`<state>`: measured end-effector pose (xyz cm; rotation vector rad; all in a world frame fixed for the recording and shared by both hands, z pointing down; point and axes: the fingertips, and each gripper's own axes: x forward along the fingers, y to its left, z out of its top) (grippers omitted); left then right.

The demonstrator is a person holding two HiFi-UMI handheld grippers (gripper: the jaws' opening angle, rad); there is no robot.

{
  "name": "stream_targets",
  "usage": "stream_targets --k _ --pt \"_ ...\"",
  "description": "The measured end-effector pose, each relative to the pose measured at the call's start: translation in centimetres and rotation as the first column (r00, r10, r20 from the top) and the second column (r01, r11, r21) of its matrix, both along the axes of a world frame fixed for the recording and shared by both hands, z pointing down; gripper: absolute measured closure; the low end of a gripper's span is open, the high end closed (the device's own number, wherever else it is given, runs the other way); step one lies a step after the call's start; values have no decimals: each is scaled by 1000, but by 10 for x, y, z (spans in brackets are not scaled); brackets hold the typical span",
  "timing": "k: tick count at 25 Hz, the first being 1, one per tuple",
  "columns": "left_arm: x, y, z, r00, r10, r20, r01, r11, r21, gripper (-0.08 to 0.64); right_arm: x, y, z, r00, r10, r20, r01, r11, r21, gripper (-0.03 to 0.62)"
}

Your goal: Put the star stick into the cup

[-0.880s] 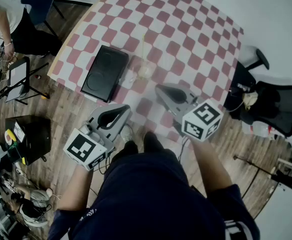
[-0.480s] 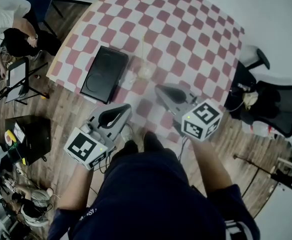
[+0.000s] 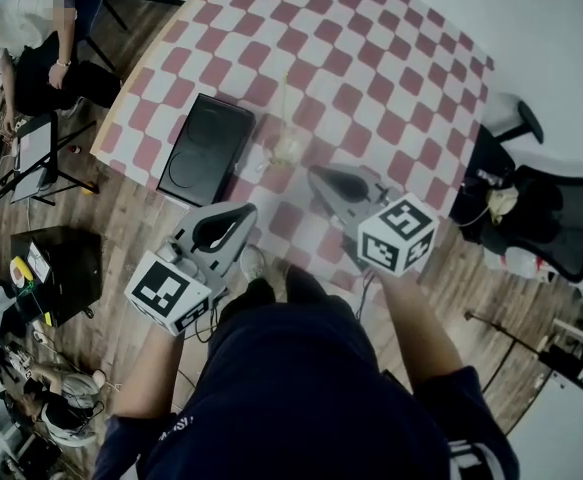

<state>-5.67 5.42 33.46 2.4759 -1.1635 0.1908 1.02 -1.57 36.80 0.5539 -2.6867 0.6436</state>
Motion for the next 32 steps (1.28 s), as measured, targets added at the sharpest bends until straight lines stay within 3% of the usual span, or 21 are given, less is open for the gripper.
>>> stream_targets --k 8,16,21,23,25,28,30,32 --pt "14 -12 27 994 -93 50 97 992 -78 529 27 -11 9 998 -55 38 56 998 -38 575" --pt "21 3 73 978 -187 92 202 961 -188 526 62 -19 21 997 -62 54 66 995 -70 575" --pt "-10 -2 83 959 -254 126 275 942 -192 525 61 -21 34 997 -72 39 76 991 -108 572" --pt "-32 -7 87 948 -283 142 307 933 -188 520 51 -21 39 996 -85 27 87 989 -120 540" --pt "-57 -10 95 935 -314 167 343 919 -192 455 39 -20 40 995 -97 8 97 989 -110 503" --pt "-102 -9 116 902 -393 181 428 869 -246 377 16 -21 33 993 -119 -22 118 991 -58 502" --pt "-132 -2 138 860 -481 169 509 800 -318 347 -3 -27 25 991 -131 -38 130 991 -20 491" --pt "-156 10 162 806 -573 148 578 709 -404 334 -25 -37 15 989 -142 -33 142 990 -2 483"
